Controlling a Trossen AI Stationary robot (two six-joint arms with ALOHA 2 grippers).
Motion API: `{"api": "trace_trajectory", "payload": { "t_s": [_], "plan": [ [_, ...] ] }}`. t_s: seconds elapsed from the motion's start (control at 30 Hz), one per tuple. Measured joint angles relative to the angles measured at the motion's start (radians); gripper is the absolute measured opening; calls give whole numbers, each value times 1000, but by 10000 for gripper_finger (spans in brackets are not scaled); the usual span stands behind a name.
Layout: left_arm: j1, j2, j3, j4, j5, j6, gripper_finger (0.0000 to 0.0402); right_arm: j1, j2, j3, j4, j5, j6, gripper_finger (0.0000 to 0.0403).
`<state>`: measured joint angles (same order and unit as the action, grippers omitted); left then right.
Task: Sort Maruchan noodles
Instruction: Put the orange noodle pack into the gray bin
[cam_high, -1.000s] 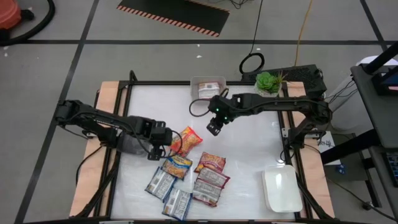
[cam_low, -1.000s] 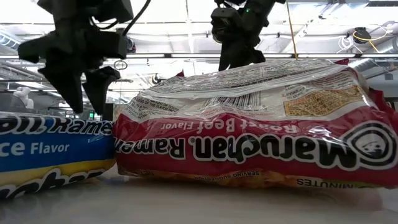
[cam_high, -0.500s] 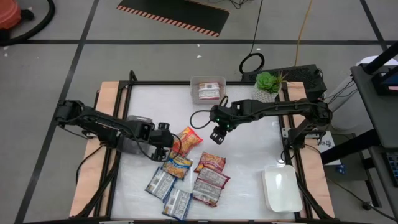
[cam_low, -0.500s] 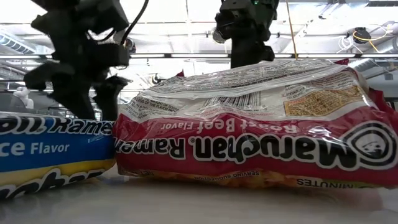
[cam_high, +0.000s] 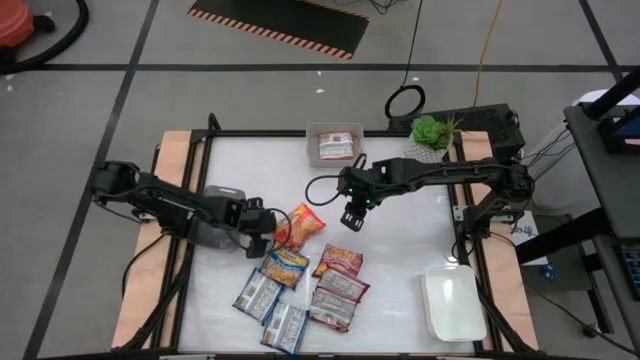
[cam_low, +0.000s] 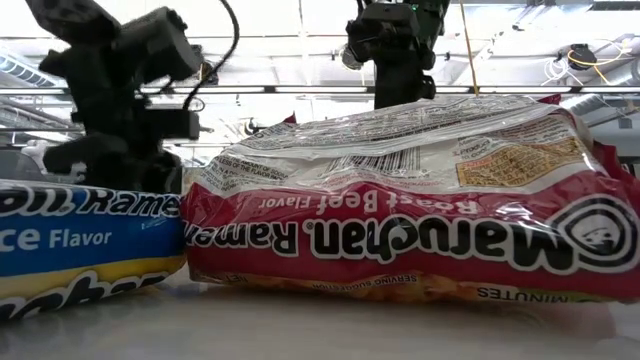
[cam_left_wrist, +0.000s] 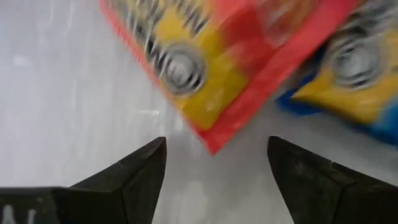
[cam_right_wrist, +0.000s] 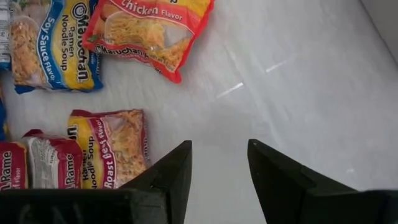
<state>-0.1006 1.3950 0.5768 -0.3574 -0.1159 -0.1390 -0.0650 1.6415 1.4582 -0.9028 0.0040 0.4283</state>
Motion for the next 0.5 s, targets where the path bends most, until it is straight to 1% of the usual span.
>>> {"api": "trace_trajectory", "payload": {
  "t_s": [0.07,0.17,0.3,0.4,0.5],
  "plan": [
    [11,26,-3,10,9,-28,280,0,0,0,0,0,-6,148],
    [21,50,-2,27,18,-27,280,0,0,0,2,-2,-6,148],
    [25,64,-5,110,10,4,274,0,0,0,2,-4,-6,148],
    [35,65,-5,141,13,5,251,0,0,0,1,-4,-4,148],
    [48,65,-5,147,18,-1,216,1,0,0,2,-4,-3,148]
  ]
}}
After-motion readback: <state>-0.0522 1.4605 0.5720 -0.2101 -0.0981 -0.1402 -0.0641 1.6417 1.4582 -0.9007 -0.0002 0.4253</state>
